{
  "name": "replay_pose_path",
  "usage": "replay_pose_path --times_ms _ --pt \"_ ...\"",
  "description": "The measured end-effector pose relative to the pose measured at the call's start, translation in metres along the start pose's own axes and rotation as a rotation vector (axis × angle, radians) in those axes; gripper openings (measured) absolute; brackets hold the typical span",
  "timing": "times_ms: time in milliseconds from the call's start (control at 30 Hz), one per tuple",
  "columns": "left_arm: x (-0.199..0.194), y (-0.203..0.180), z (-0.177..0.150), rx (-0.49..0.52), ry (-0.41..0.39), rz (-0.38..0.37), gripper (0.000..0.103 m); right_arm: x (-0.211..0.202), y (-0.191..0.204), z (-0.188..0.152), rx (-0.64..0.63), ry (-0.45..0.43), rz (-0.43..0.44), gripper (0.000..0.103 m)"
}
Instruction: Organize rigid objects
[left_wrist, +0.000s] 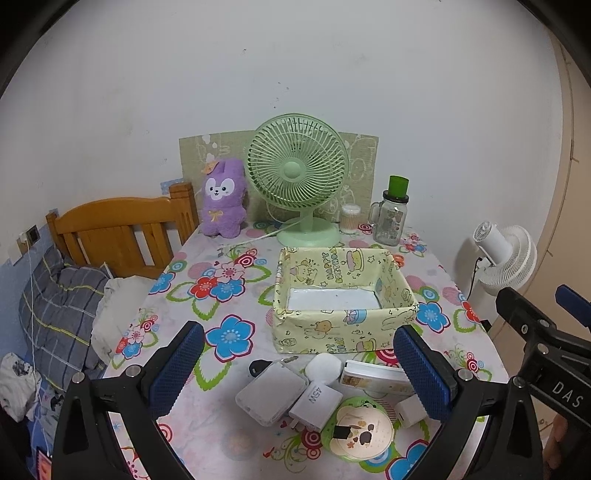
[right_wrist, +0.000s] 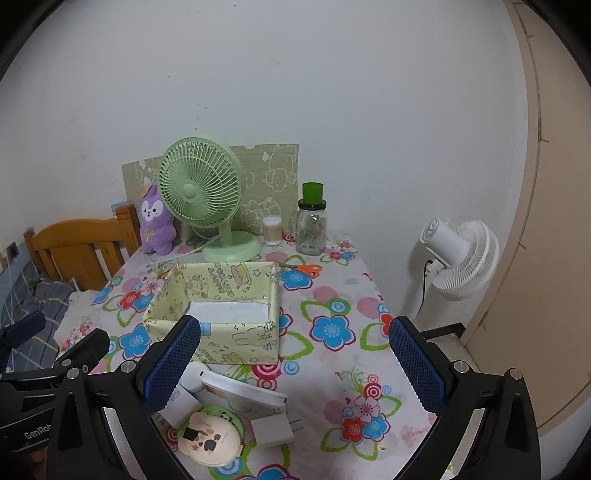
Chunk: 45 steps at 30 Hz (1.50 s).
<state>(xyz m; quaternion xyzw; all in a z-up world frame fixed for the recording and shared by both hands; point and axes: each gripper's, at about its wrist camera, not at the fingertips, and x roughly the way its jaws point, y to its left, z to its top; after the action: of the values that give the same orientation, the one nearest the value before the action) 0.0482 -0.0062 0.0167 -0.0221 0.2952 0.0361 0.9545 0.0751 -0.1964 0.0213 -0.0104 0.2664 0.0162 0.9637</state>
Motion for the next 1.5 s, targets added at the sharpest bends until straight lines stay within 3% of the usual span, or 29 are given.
replay_pose_path --times_ms 1500 --pt "0.012 0.000 0.008 0.009 0.008 -0.011 0.103 0.006 0.002 0.002 0.012 -0.003 0.035 0.103"
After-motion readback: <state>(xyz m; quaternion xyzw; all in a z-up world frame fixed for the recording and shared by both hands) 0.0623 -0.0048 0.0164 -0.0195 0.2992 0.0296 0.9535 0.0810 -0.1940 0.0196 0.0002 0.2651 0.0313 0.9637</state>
